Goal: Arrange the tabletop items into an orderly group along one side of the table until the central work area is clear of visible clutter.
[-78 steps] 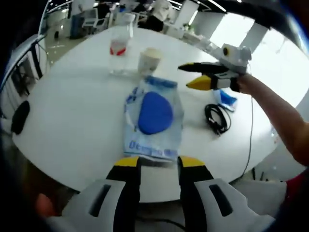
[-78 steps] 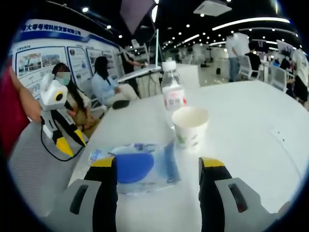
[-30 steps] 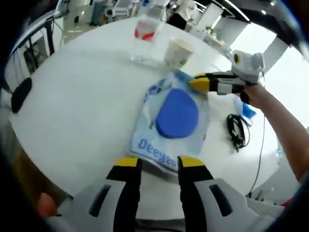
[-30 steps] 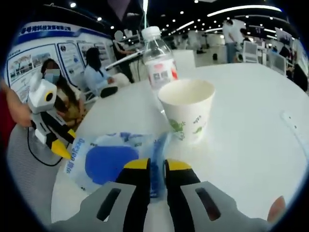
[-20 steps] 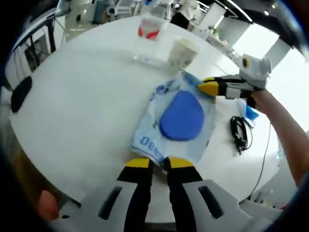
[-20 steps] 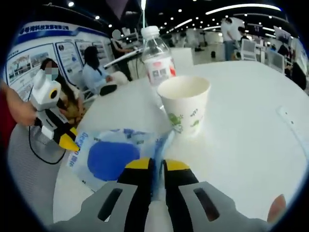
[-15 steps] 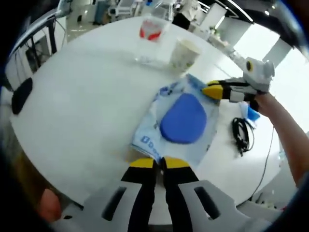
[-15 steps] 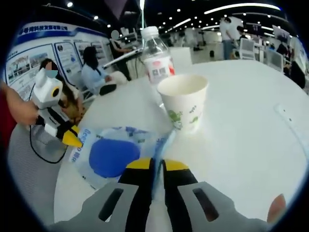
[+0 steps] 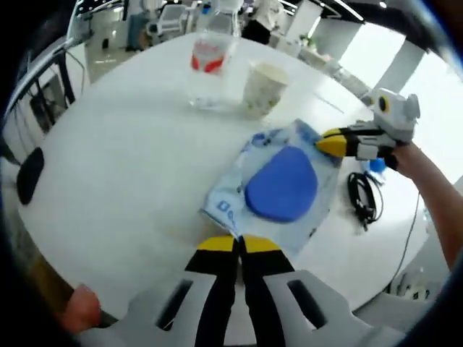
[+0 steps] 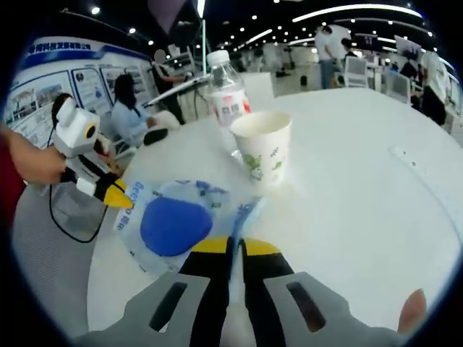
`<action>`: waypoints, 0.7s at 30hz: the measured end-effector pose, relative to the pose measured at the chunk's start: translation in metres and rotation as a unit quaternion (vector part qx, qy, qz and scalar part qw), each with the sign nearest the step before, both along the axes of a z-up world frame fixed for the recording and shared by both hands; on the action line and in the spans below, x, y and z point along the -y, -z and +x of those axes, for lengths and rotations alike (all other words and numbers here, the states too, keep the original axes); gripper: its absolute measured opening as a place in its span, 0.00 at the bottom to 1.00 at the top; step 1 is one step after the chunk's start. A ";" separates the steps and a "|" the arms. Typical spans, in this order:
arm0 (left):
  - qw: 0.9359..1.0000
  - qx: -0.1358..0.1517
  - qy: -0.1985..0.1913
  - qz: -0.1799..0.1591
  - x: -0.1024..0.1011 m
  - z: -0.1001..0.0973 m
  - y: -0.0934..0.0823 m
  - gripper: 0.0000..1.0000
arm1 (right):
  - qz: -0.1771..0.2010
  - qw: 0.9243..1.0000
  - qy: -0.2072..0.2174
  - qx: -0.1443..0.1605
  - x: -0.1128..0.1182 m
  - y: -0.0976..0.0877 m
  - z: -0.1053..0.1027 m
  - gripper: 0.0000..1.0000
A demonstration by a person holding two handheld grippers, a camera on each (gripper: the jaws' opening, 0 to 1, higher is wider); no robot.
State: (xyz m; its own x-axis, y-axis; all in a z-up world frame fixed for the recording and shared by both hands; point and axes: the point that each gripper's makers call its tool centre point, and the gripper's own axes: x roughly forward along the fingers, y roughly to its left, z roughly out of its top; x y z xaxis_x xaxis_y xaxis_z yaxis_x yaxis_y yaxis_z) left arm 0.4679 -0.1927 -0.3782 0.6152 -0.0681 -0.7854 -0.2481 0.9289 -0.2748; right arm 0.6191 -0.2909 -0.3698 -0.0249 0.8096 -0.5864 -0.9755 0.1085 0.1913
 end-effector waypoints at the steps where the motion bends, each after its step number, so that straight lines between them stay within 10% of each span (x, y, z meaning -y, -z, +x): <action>1: 1.000 0.005 0.004 0.000 0.000 0.003 -0.002 0.00 | 0.000 1.000 0.004 0.001 0.003 -0.001 0.001 0.05; 21: 0.989 0.072 0.128 0.027 0.021 0.073 -0.045 0.00 | 0.015 0.991 0.128 0.022 0.073 -0.045 0.023 0.04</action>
State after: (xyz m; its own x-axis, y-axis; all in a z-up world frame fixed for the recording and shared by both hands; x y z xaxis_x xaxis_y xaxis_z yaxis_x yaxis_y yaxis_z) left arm 0.5406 -0.2133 -0.3331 0.6888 -0.1955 -0.6981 0.0345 0.9707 -0.2378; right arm 0.6422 -0.3639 -0.3247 0.2091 0.8030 -0.5581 -0.9238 0.3494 0.1565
